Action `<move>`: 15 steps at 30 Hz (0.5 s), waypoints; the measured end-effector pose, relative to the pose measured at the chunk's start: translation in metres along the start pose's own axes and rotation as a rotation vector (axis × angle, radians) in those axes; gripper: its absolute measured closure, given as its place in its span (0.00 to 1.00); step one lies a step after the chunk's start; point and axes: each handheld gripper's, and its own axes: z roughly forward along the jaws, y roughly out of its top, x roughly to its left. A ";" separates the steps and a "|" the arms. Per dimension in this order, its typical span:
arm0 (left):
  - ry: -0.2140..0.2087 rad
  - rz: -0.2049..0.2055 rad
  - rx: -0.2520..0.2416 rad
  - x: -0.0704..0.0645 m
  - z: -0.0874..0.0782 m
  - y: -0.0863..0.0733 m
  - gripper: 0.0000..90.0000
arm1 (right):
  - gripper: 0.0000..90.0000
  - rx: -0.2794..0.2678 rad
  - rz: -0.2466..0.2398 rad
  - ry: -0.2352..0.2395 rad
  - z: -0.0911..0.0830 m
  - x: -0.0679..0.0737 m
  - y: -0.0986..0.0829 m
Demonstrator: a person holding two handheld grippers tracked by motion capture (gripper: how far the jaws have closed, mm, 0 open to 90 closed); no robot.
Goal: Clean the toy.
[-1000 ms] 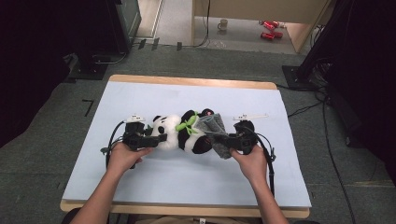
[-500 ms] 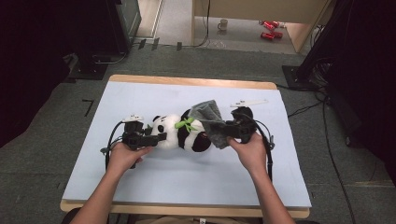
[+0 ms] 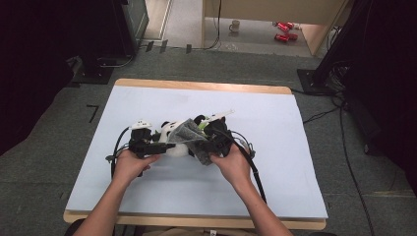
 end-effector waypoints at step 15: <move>-0.050 0.063 -0.085 0.010 -0.024 0.002 0.33 | 0.85 -0.042 0.037 -0.002 -0.002 -0.028 0.007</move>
